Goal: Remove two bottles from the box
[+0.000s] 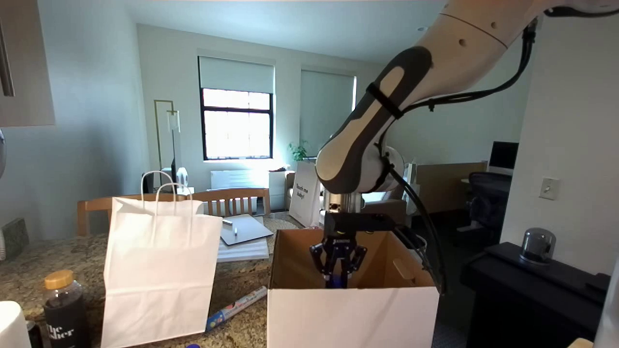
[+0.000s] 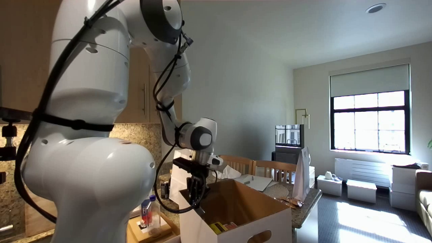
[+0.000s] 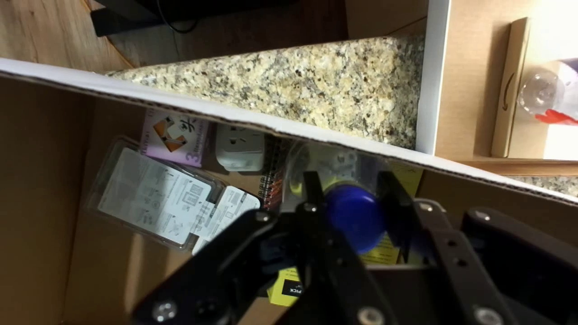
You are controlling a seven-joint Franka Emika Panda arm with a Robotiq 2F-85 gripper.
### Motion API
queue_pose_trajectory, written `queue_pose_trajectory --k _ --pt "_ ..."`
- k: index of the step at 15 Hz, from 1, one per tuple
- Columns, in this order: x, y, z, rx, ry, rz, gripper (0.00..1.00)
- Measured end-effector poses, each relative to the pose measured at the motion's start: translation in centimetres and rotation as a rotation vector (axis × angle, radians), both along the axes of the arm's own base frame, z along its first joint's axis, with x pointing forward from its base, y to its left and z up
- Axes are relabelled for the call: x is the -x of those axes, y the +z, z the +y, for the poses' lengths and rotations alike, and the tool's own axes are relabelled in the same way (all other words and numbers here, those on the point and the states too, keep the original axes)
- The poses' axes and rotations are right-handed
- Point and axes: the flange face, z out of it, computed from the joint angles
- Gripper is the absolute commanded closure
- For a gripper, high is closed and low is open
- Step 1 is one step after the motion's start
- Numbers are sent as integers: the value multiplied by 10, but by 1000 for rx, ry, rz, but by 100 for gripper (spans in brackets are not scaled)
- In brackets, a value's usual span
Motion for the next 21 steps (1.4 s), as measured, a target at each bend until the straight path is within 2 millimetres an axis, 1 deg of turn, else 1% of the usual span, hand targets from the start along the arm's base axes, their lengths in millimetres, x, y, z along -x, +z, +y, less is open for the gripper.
queue_pose_trajectory --k 5,8,10,13,15,17,19,21 --pt "8 37 -32 1 -45 69 87" --pt "10 65 -44 2 -56 58 87" --pt "13 87 -50 10 -50 33 87" --pt "17 130 -54 37 -25 -31 87" --pt "20 164 -49 66 9 -84 87" --pt "23 196 -37 101 55 -132 87" --pt "24 226 -16 137 108 -169 87" --pt "26 251 8 172 167 -188 87"
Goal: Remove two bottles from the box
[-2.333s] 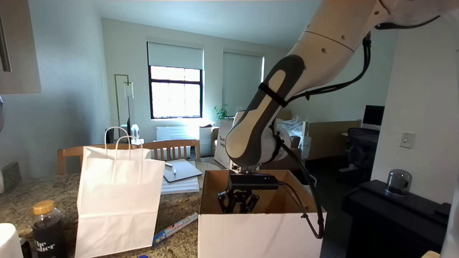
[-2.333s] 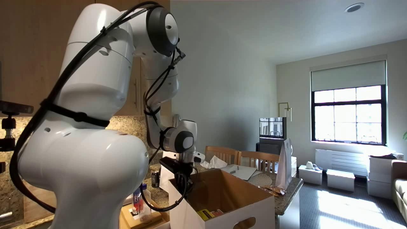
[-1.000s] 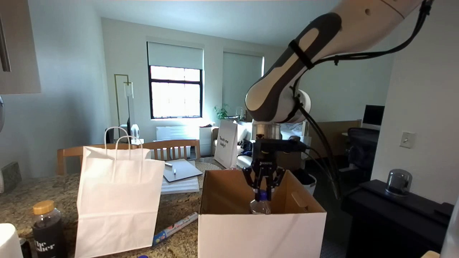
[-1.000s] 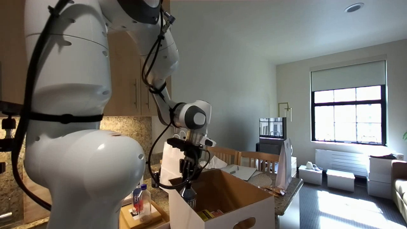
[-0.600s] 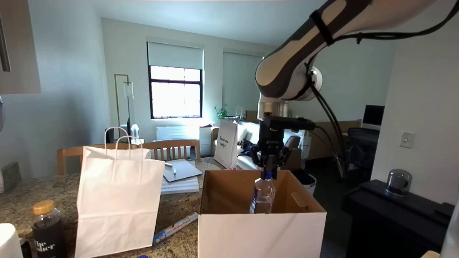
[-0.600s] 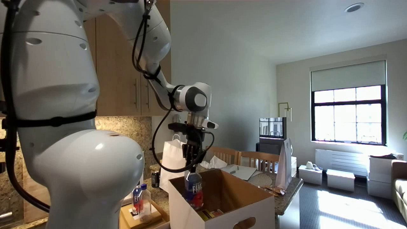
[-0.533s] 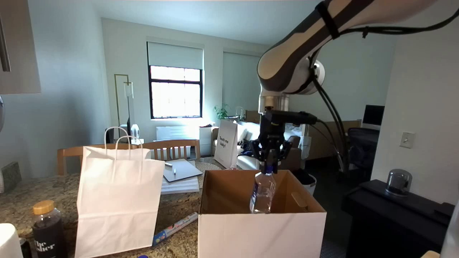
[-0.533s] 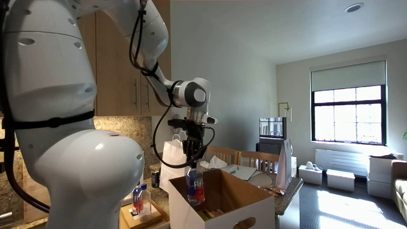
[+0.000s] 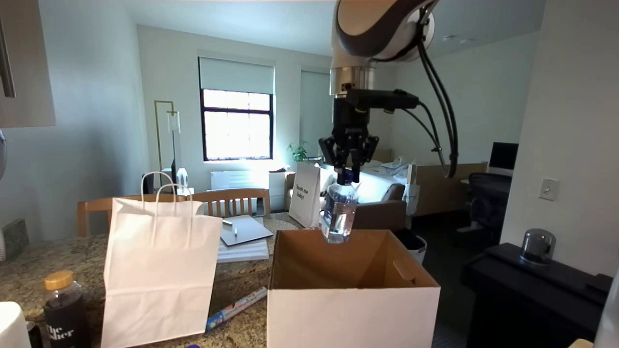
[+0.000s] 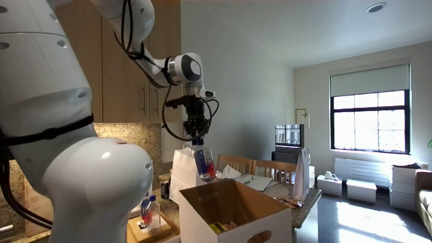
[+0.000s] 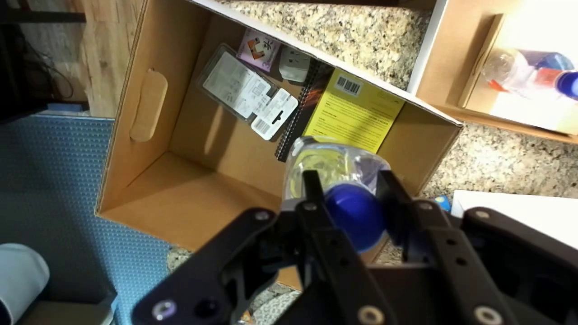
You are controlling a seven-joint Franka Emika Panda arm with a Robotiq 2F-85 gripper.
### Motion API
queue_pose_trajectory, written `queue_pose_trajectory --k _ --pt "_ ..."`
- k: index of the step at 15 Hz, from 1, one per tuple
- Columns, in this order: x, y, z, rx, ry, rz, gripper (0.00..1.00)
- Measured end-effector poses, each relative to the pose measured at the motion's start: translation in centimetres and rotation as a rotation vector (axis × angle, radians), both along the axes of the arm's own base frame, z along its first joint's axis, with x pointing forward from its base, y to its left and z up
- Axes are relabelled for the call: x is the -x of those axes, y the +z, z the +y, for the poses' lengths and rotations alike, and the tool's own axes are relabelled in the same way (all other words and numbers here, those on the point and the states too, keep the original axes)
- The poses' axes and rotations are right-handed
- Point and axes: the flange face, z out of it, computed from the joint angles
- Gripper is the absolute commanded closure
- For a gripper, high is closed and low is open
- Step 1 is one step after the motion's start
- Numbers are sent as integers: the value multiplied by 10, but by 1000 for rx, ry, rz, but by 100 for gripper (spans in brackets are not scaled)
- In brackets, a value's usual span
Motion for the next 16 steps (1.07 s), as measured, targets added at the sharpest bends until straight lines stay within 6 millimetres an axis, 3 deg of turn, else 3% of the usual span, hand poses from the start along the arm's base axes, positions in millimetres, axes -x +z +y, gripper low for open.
queue_pose_trajectory --k 3,5,9,12,16 --pt "2 21 39 55 84 5 87" --pt "-1 23 66 86 136 16 87" --pt "-12 7 115 160 248 47 87" --pt "-19 -12 141 205 321 71 87" --pt "-9 -22 165 240 406 124 87"
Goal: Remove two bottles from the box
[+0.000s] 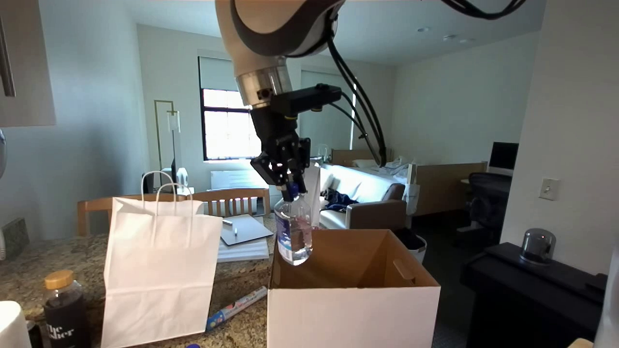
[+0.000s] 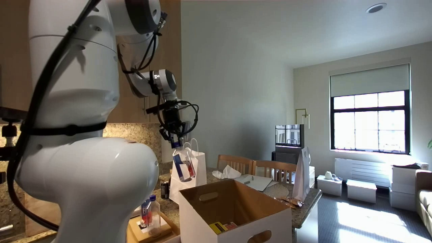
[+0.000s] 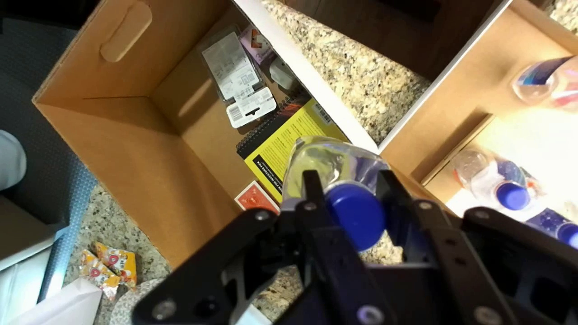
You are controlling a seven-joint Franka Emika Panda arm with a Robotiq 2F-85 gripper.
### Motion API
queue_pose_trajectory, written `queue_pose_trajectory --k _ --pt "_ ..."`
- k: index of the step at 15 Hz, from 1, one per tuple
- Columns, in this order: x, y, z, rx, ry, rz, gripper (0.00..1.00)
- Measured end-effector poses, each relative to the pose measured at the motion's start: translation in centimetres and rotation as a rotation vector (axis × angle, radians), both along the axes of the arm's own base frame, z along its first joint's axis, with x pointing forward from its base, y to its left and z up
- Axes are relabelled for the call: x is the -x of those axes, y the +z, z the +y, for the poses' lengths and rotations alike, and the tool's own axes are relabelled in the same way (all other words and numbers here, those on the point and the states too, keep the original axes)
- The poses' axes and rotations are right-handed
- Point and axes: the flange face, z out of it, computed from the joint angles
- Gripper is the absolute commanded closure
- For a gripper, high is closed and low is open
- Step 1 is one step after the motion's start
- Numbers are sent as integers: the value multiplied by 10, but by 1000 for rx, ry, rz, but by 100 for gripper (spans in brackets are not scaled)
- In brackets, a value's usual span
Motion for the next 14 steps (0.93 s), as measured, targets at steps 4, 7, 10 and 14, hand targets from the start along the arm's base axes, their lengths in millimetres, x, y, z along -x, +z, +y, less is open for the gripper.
queue_pose_trajectory --k 4,7,10,14 --pt "33 12 25 7 132 4 87" --pt "60 21 35 -34 220 5 87" --pt "75 13 38 -121 272 29 87" --pt "77 -27 43 -211 281 15 87"
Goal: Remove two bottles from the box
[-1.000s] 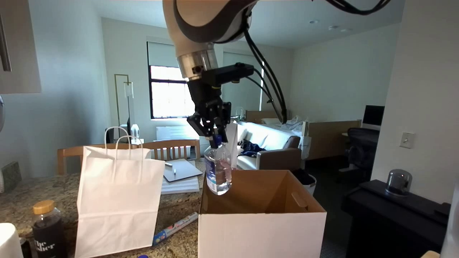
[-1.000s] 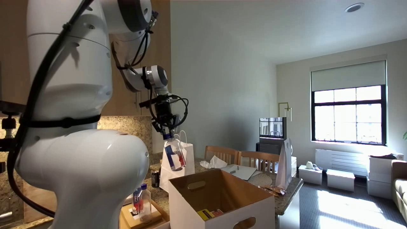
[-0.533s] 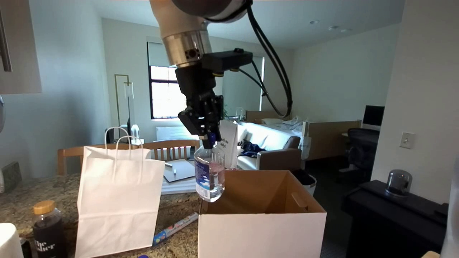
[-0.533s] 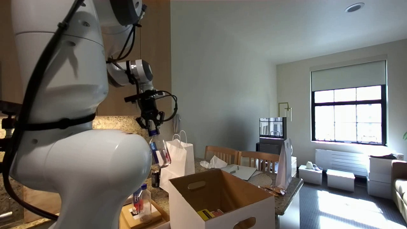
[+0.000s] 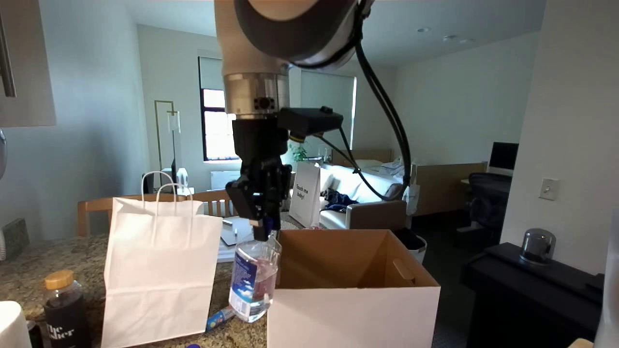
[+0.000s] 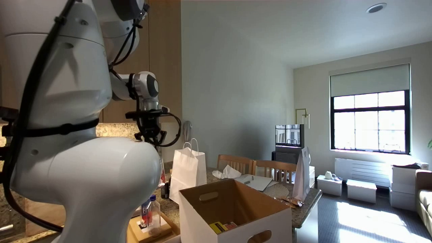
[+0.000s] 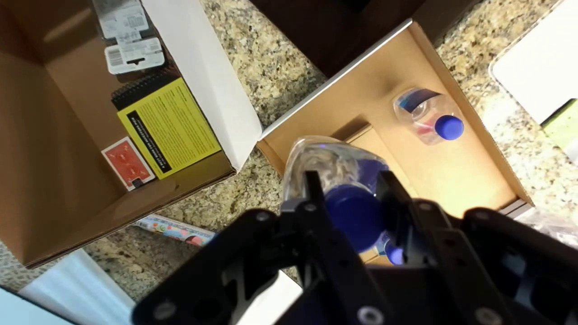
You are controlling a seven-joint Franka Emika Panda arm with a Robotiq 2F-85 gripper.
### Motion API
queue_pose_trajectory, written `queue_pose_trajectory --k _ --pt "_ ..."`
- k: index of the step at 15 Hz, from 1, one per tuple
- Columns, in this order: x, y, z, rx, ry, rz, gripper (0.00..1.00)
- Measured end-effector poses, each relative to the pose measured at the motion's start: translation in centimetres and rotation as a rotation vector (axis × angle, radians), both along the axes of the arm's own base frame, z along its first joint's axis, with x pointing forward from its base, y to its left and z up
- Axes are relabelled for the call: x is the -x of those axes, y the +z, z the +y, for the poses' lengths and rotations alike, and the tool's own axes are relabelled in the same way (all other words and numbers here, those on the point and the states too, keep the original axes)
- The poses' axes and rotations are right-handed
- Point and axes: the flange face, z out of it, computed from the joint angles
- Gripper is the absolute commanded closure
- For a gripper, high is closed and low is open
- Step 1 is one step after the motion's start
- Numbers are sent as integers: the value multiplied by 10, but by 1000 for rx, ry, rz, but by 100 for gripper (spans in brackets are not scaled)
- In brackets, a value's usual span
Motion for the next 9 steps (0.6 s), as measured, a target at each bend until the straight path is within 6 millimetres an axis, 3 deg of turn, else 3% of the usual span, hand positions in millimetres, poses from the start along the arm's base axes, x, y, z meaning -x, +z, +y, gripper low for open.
queue_pose_trajectory --k 9 --pt "-23 -119 24 21 6 171 87"
